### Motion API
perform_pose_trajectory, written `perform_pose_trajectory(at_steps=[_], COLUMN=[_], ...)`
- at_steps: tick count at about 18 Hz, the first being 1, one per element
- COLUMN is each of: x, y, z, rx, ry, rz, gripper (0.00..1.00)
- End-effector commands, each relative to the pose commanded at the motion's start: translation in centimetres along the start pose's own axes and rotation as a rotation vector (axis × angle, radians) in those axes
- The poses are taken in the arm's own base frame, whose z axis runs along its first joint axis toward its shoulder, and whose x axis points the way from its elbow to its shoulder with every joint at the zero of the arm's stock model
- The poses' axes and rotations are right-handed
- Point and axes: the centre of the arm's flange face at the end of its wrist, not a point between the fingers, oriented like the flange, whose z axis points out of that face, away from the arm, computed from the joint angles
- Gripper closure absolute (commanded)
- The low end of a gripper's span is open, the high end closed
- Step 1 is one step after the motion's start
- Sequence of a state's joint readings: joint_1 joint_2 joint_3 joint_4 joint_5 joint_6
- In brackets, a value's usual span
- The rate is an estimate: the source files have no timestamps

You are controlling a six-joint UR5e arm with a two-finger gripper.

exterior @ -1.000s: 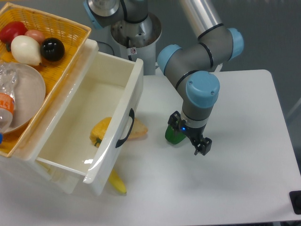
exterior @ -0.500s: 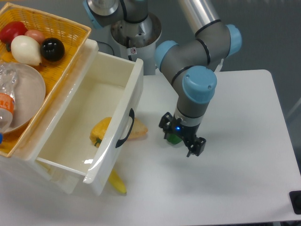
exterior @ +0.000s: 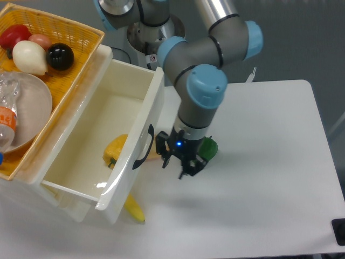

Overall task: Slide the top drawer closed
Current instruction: 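Move the gripper toward the front face of the open white drawer, then push the drawer front inward with the gripper until the drawer shuts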

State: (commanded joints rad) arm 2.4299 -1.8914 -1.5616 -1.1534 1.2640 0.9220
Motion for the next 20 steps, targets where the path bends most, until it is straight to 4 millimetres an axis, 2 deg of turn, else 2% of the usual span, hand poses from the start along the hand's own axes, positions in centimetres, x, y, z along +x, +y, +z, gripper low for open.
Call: perform_pose_trajectory(at_steps=[3, 5, 12, 20], x=[0.1, 0.3, 1.1, 3.3], y=[0.2, 0.3, 0.3, -1.1], z=[0.1, 0.1, 0.2, 0.2], rx=[-0.013, -0.018, -0.038, -0.038], ry=[0.017, 0.023, 0.051, 0.055], rz=[-0.008, -0.009, -0.012, -0.005], gripper=[0.94, 0.97, 0.97, 0.97])
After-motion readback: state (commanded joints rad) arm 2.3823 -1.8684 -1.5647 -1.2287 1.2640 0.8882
